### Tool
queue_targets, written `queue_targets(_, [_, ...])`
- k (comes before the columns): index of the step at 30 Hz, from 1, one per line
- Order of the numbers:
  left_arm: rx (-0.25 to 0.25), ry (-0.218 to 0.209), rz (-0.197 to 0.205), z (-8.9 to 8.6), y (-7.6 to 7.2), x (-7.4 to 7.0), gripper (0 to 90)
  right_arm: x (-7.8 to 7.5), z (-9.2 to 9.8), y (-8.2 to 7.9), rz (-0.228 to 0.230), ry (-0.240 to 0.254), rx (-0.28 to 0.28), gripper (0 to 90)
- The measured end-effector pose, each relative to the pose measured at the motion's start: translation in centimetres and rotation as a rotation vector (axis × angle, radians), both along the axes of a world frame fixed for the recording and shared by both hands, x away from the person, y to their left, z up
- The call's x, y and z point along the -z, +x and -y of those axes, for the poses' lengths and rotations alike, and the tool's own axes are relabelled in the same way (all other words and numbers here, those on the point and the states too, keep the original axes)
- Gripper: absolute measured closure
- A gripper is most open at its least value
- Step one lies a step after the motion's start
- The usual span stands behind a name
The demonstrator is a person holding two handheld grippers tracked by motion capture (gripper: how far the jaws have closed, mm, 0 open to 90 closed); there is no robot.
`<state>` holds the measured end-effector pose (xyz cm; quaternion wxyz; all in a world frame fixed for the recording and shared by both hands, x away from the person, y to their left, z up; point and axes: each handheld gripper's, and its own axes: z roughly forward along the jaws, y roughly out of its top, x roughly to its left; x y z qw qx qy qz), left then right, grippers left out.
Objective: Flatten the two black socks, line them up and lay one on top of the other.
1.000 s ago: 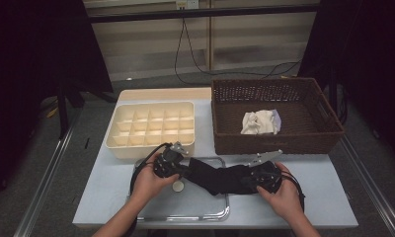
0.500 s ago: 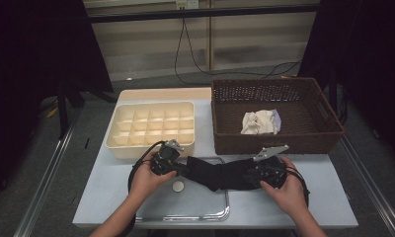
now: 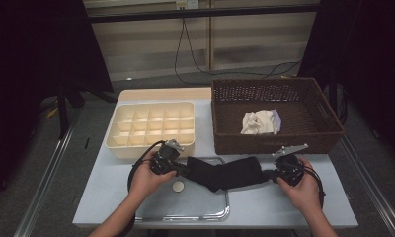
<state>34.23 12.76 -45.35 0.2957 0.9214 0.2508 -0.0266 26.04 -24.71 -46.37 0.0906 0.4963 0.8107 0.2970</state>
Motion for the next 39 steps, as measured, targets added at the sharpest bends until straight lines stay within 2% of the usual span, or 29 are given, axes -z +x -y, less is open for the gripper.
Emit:
queue_targets(2, [-0.014,-0.02,-0.003,0.3,-0.2,0.2,78.1,-0.1,0.4,0.2,0.019,-0.014,0.017,88.6])
queue_targets(3, [0.001,-0.002,0.002,0.3,-0.1,0.1,78.2,0.0,0.5,0.4,0.018,-0.012,0.013,88.5])
queue_targets(5, [0.009,-0.001,0.001,0.4,-0.1,0.1,78.1,0.3,0.6,0.5,0.013,-0.01,0.014,87.7])
queue_targets(7, [0.0,-0.01,-0.001,0.4,-0.1,0.1,78.0,0.3,0.4,0.5,0.026,-0.022,0.02,77.4])
queue_targets(10, [-0.003,-0.011,0.0,0.4,-0.1,0.1,78.0,-0.4,0.4,0.4,0.042,-0.012,0.028,69.5])
queue_targets(12, [-0.002,-0.008,-0.001,0.4,-0.1,0.1,78.0,-0.8,0.3,0.5,0.076,-0.002,0.014,67.4])
queue_targets(13, [-0.001,-0.009,0.001,0.4,-0.1,0.1,77.9,-1.0,0.2,0.5,0.082,0.013,0.007,66.5])
queue_targets(16, [-0.002,-0.011,0.0,0.4,-0.1,0.1,77.9,-1.2,-0.4,0.7,0.09,0.016,-0.01,65.7])
queue_targets(19, [0.006,-0.004,-0.002,0.4,0.0,0.1,77.9,-0.9,-1.1,1.1,0.076,-0.013,-0.018,68.7])
queue_targets(22, [0.005,-0.002,0.0,0.4,0.0,0.1,77.9,-0.2,-1.7,1.5,0.053,-0.008,-0.031,85.0])
queue_targets(23, [0.005,-0.002,0.001,0.4,0.0,0.1,77.9,-0.2,-1.8,1.6,0.061,-0.002,-0.036,86.5])
queue_targets(26, [0.005,-0.005,-0.003,0.3,0.0,0.1,77.9,-1.0,-2.1,1.3,0.066,-0.009,-0.047,87.3])
queue_targets(28, [0.005,-0.006,-0.003,0.3,0.0,0.1,78.0,-1.8,-2.2,0.9,0.075,0.006,-0.049,87.2])
queue_targets(33, [-0.001,0.0,0.002,0.4,-0.1,0.0,77.9,-3.0,-2.3,-0.2,0.065,0.008,-0.044,86.8])
queue_targets(36, [0.001,0.0,0.002,0.4,-0.1,0.0,77.9,-3.1,-2.1,-0.7,0.053,-0.003,-0.047,85.9])
queue_targets(39, [-0.017,-0.017,-0.004,0.3,-0.1,0.0,77.7,-2.4,-1.5,-1.1,0.013,-0.008,-0.037,85.6])
